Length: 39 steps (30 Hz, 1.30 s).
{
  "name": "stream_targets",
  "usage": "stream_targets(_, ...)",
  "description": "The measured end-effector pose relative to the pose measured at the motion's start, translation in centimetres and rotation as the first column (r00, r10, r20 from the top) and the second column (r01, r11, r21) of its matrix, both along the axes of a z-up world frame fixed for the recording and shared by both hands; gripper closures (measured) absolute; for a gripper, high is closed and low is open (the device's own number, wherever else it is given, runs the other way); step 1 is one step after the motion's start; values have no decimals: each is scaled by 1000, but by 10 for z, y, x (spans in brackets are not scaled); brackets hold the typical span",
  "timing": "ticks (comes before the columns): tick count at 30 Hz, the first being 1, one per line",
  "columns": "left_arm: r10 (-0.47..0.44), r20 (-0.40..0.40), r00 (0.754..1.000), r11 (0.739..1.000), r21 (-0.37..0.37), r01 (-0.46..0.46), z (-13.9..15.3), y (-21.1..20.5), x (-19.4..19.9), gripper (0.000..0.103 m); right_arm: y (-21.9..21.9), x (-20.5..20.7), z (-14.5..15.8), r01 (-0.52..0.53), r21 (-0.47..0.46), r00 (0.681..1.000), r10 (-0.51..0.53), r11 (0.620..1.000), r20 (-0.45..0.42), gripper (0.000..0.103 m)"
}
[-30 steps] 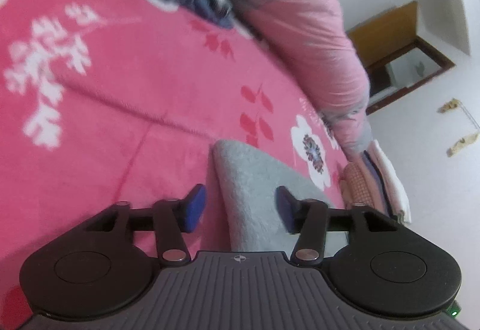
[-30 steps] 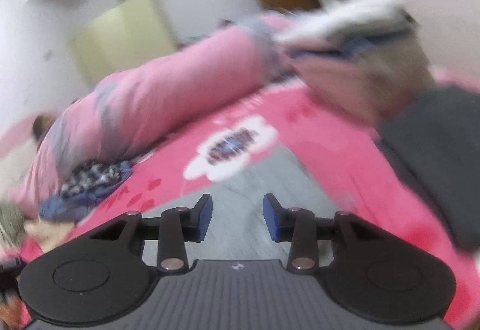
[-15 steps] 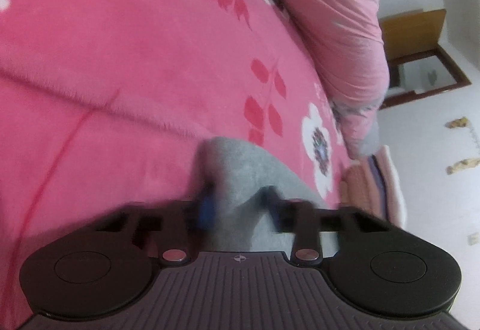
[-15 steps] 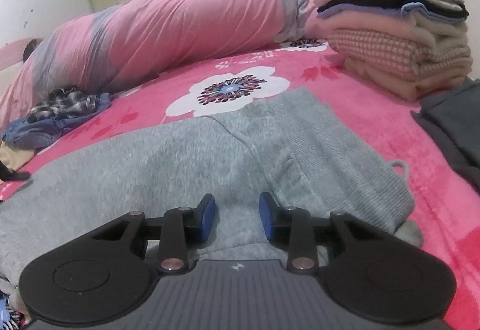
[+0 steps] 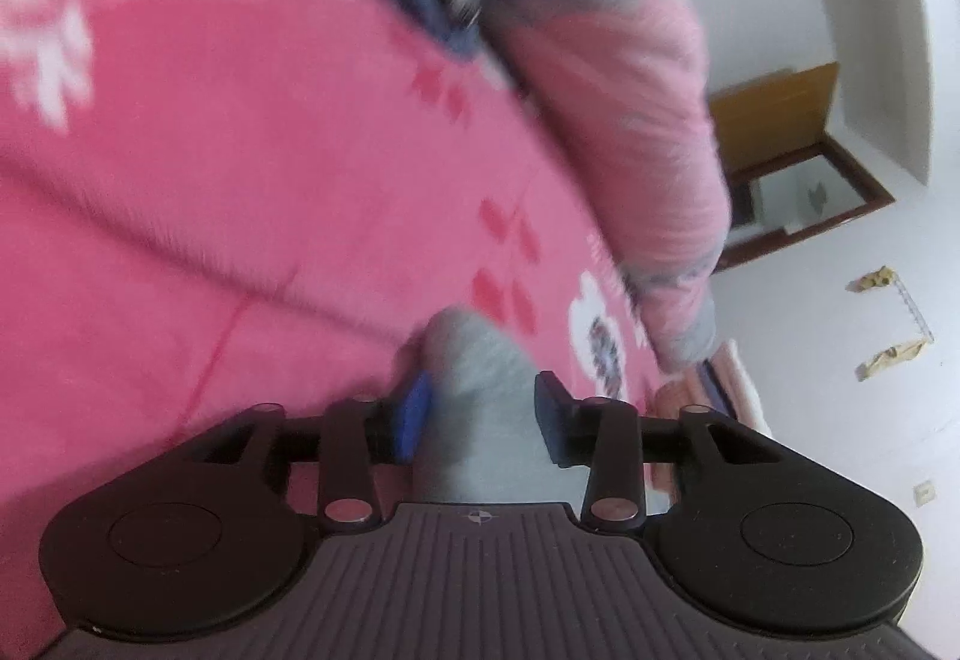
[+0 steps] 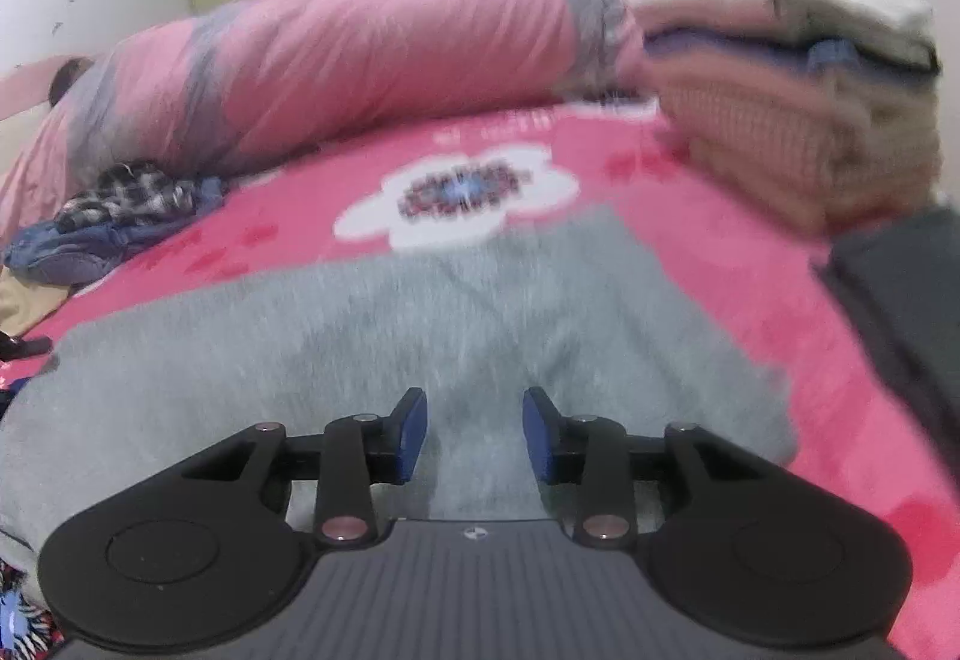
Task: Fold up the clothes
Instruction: 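Move both open grippers back over the folded grey fleece edge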
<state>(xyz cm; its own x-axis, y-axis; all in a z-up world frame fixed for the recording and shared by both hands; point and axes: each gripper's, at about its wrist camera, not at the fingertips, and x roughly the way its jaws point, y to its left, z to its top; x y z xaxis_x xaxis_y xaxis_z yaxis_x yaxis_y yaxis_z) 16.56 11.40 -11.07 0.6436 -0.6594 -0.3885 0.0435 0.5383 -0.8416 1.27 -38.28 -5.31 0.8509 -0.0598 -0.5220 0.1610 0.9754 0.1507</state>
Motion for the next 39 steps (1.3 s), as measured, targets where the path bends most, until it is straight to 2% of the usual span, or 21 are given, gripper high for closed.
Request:
stream_targets(2, -12, 69, 998, 999, 43, 9, 17, -4, -13, 64, -3, 5, 11, 1, -3, 999, -1, 1000, 32, 65)
stream_targets(5, -97, 157, 983, 987, 141, 75, 33, -29, -27, 64, -10, 23, 11, -1, -47, 999, 2, 999, 32, 66)
stream_targets(8, -160, 168, 973, 959, 259, 113, 31, -57, -35, 64, -19, 51, -23, 15, -213, 997, -30, 977, -71, 72)
stream_targets(9, -178, 165, 970, 947, 297, 123, 29, -66, -38, 64, -24, 55, -35, 6, -229, 997, -22, 973, -68, 72)
stream_targets(13, -185, 166, 969, 925, 363, 115, 29, -73, -49, 64, -20, 51, -12, 39, -234, 996, -56, 972, -67, 72)
stream_targets(16, -206, 211, 955, 912, 394, 110, 37, -67, -65, 64, -11, 19, 11, 20, -166, 999, -15, 986, 33, 72)
stream_targets(17, -216, 218, 952, 903, 414, 110, 38, -67, -69, 64, -6, 15, 7, 2, -160, 1000, 1, 987, 20, 72)
stream_targets(19, -242, 199, 950, 859, 499, 114, 32, -76, -71, 64, 3, 9, -5, -37, -153, 999, 34, 988, -18, 72)
stream_targets(20, -252, 181, 951, 825, 554, 114, 27, -82, -71, 64, 8, 5, -11, -56, -148, 998, 51, 987, -37, 72)
stream_targets(21, -261, 173, 950, 800, 590, 113, 21, -86, -72, 64, 11, 10, -29, -57, -178, 994, 38, 982, -105, 72)
stream_targets(22, -266, 174, 948, 781, 615, 106, 17, -89, -73, 64, 12, 9, -34, -49, -182, 995, 32, 982, -94, 71)
stream_targets(24, -259, 189, 947, 767, 636, 83, 24, -90, -79, 64, 13, 3, -30, -26, -152, 998, 16, 988, -66, 72)
stream_targets(26, -247, 219, 944, 765, 642, 51, 35, -87, -89, 61, 16, -3, -10, 5, -84, 998, -10, 996, -60, 71)
stream_targets(29, -236, 266, 935, 777, 629, 17, 45, -78, -107, 58, 38, -28, 16, -60, -16, 997, 61, 998, 57, 71)
stream_targets(32, -239, 279, 930, 786, 618, 17, 45, -75, -119, 56, 73, -43, 28, -218, -14, 964, 218, 976, 155, 71)
stream_targets(34, -239, 271, 932, 778, 629, 17, 42, -77, -126, 56, 101, -45, 23, -325, -48, 927, 329, 944, 182, 71)
stream_targets(36, -226, 261, 938, 770, 638, 8, 37, -78, -132, 56, 129, -37, 4, -408, -52, 901, 412, 911, 139, 71)
stream_targets(38, -201, 247, 948, 779, 627, 2, 31, -75, -136, 56, 155, -18, -36, -424, -86, 905, 426, 901, -4, 71)
stream_targets(39, -186, 242, 952, 789, 615, -2, 30, -72, -138, 56, 160, -16, -49, -406, -121, 912, 411, 906, 17, 71)
